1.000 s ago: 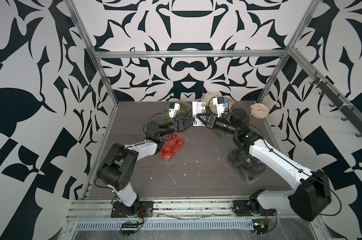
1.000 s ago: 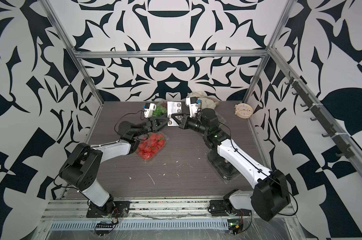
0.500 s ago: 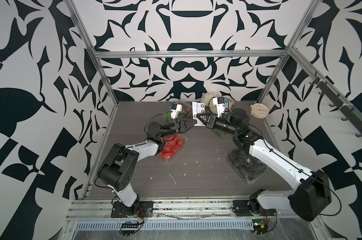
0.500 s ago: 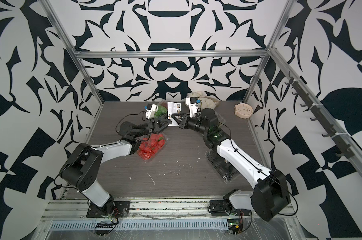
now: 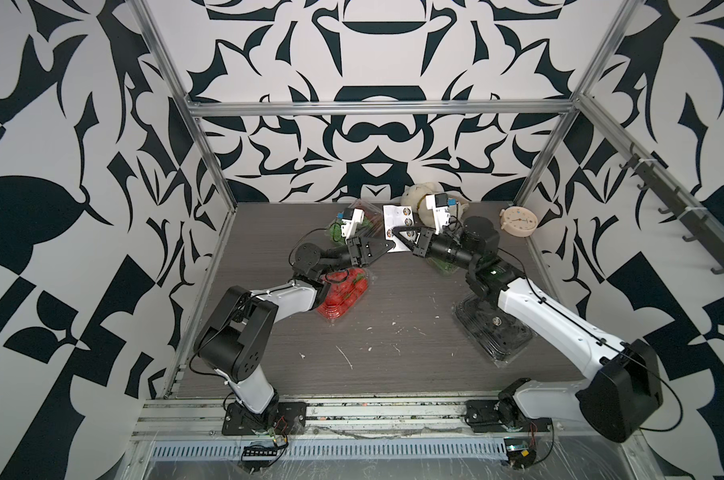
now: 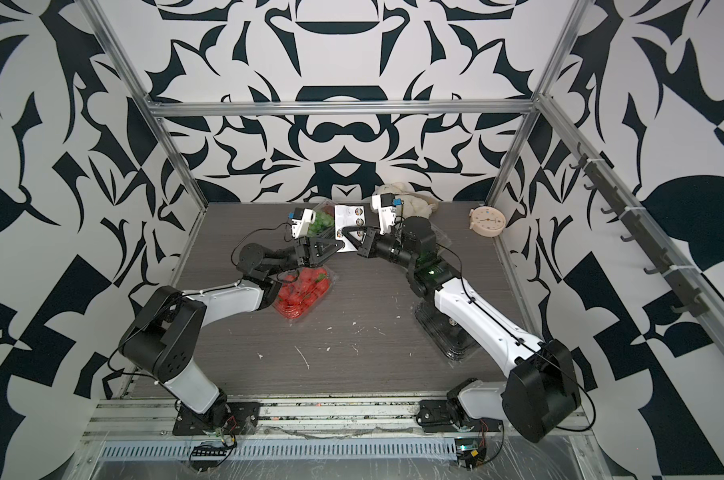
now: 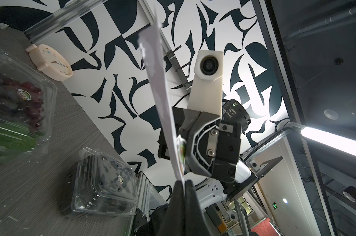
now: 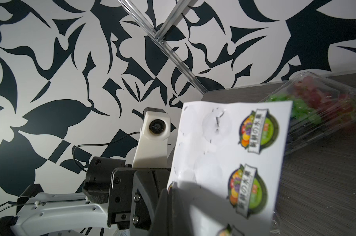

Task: Label fruit boxes
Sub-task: Tear off the label from the label sticker.

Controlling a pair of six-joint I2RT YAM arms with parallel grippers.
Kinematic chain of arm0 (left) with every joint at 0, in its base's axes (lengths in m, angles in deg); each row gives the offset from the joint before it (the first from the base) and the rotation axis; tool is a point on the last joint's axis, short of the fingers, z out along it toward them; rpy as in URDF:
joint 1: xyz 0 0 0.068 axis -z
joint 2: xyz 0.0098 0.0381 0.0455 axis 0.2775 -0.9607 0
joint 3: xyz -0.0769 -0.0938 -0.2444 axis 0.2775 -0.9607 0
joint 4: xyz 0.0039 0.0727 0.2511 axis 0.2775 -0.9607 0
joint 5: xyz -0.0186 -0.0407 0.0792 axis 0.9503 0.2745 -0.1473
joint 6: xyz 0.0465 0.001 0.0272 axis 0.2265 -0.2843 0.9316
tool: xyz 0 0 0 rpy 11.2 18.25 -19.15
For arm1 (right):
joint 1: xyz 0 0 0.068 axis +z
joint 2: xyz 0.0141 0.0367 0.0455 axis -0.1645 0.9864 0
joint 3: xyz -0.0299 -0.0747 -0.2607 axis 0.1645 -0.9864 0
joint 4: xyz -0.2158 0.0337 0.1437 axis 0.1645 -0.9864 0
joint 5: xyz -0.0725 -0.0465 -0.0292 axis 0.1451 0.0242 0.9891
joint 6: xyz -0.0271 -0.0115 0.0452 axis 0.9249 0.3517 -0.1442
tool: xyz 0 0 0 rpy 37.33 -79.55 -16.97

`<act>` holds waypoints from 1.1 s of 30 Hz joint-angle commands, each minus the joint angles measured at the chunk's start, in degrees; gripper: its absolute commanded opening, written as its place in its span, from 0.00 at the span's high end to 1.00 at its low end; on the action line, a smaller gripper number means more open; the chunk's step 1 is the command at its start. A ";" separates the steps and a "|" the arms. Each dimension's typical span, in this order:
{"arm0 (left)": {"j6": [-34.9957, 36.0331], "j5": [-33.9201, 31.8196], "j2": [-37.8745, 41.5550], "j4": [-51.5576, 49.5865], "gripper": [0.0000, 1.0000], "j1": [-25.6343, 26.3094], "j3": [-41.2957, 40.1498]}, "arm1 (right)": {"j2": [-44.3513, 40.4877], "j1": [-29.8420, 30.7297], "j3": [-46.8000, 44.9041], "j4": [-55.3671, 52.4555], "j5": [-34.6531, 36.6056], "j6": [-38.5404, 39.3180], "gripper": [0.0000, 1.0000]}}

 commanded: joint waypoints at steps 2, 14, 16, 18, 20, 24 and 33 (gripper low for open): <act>1.32 0.99 -0.98 1.39 1.00 0.06 -0.30 | -0.80 0.58 2.34 4.09 -1.56 -0.77 1.00; 1.84 0.92 -2.84 1.44 1.00 -0.09 -0.11 | -0.49 1.02 3.66 5.81 -2.95 -2.04 1.00; 1.90 0.77 -3.01 1.41 1.00 -0.46 -0.04 | -0.51 1.16 3.86 5.77 -3.06 -1.91 1.00; 1.90 0.14 -2.75 1.32 1.00 -1.48 -0.47 | -0.58 1.17 3.78 5.67 -2.48 -1.77 1.00; 1.56 -0.78 -2.09 1.32 1.00 -3.17 -1.41 | -0.37 1.19 4.16 4.82 -2.04 -1.02 1.00; 0.76 -2.09 0.52 1.36 1.00 -8.64 -4.07 | 1.14 1.03 5.02 2.76 -1.30 0.66 1.00; 2.15 -2.44 12.64 -5.29 1.00 -21.50 -9.43 | 8.22 0.57 7.41 1.58 -1.75 1.57 1.00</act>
